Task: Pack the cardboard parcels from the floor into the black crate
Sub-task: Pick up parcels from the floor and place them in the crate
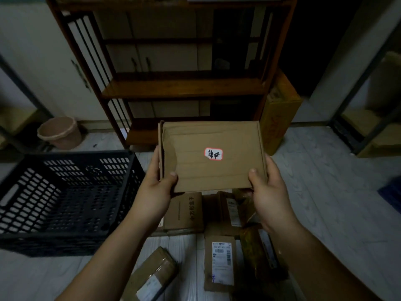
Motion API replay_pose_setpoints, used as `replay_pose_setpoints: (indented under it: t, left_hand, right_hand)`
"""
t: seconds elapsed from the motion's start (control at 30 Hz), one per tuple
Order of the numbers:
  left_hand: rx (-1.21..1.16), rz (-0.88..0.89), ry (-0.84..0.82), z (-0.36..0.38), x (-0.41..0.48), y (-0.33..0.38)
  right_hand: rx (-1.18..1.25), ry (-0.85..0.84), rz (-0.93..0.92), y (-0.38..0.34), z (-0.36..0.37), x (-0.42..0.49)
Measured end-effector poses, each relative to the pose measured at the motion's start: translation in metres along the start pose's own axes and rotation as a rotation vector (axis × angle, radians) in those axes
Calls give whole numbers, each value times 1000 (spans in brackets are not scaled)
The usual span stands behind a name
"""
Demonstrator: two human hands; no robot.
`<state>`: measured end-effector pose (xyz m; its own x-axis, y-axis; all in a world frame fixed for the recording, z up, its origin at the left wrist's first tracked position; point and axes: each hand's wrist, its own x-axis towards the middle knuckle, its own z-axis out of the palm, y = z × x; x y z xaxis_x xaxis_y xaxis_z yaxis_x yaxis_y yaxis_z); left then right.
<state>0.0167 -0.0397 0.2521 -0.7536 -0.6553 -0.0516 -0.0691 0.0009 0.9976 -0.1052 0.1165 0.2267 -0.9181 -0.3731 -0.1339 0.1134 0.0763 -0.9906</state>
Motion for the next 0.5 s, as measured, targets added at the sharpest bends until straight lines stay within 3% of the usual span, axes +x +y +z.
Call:
replay_pose_setpoints:
  t: [0.33, 0.5]
  left_hand:
    - [160, 97, 52, -56, -45, 321]
    - [129, 130, 57, -78, -94, 426]
  right_hand:
    - [-117, 7, -197, -328, 21, -86]
    - [-76, 7, -242, -428, 22, -144]
